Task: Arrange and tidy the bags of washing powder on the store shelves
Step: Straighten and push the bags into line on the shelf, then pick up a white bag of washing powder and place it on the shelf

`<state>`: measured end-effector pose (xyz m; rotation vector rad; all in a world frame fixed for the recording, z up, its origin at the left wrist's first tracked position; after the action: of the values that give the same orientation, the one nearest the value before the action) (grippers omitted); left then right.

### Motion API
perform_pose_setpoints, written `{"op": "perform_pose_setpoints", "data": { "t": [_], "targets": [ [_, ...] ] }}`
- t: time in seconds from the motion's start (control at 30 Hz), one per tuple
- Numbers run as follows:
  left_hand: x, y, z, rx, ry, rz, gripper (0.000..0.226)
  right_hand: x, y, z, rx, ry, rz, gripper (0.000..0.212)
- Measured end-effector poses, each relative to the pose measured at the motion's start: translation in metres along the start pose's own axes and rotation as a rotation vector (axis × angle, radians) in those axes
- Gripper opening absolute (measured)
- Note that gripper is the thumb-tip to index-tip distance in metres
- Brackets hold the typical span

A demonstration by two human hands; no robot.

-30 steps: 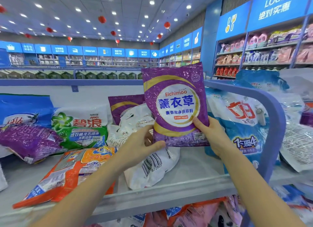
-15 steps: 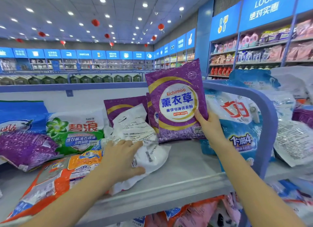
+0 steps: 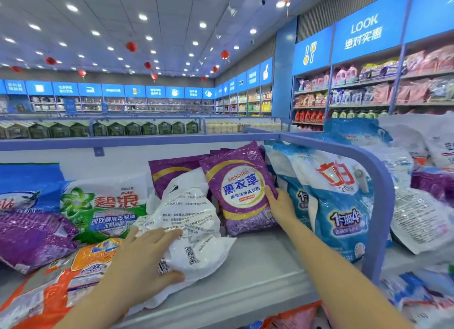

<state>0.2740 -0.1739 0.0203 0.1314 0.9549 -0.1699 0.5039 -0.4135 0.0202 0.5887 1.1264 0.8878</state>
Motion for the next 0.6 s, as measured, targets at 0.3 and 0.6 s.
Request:
{"op": "perform_pose_setpoints", "data": {
  "t": [0.3, 0.6],
  "targets": [
    [0.001, 0.0, -0.003, -0.021, 0.006, -0.032, 0.082, 0.017, -0.005, 0.005, 0.135, -0.215, -0.557, 0.034],
    [0.002, -0.004, -0.002, -0.022, 0.005, -0.053, 0.081, 0.02, 0.055, -0.006, -0.488, -0.21, -0.681, 0.058]
  ]
}}
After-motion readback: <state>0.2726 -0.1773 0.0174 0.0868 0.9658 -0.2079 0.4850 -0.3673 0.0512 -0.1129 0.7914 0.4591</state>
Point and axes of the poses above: each hand's wrist, its own z-axis towards the middle knuckle, its own x-axis out of the palm, y = z × x, the point moved 7 cm from there along z, towards the middle knuckle, and after that the axes turned 14 degrees about -z, right-handed, at the moved point
